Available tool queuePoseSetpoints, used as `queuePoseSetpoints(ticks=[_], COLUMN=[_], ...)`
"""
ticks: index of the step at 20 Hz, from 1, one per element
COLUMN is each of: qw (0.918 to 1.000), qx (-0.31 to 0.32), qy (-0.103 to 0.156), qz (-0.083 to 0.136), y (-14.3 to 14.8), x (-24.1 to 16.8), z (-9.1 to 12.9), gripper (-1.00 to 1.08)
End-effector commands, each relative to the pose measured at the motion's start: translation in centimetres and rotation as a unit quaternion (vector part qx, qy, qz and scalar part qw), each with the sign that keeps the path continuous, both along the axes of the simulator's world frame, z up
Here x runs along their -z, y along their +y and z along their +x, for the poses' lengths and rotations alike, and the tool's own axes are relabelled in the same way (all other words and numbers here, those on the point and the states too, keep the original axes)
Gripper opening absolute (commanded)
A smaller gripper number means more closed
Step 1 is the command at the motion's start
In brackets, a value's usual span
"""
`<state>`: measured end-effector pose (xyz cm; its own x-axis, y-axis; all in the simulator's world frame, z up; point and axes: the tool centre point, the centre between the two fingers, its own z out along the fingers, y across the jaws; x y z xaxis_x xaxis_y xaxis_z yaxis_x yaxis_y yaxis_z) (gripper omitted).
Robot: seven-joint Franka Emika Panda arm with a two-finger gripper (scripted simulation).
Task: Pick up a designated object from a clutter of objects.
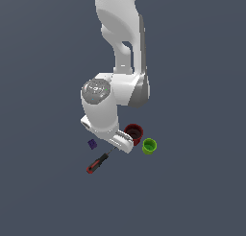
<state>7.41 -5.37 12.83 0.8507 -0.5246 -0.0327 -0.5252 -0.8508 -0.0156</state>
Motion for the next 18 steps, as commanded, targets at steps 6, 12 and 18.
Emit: queuePoseSetpoints(ticks=[6, 12, 18], qw=[0.9973, 0.9952, 0.9953], qx=[0.072, 0.096, 0.095], qy=[-0.006, -0.008, -0.007], qz=[-0.011, -0.016, -0.016], y=[-2.0, -2.7, -2.7], x=[4.7, 6.2, 6.6], z=[1.2, 1.4, 1.4], gripper=[1.00, 1.00, 1.00])
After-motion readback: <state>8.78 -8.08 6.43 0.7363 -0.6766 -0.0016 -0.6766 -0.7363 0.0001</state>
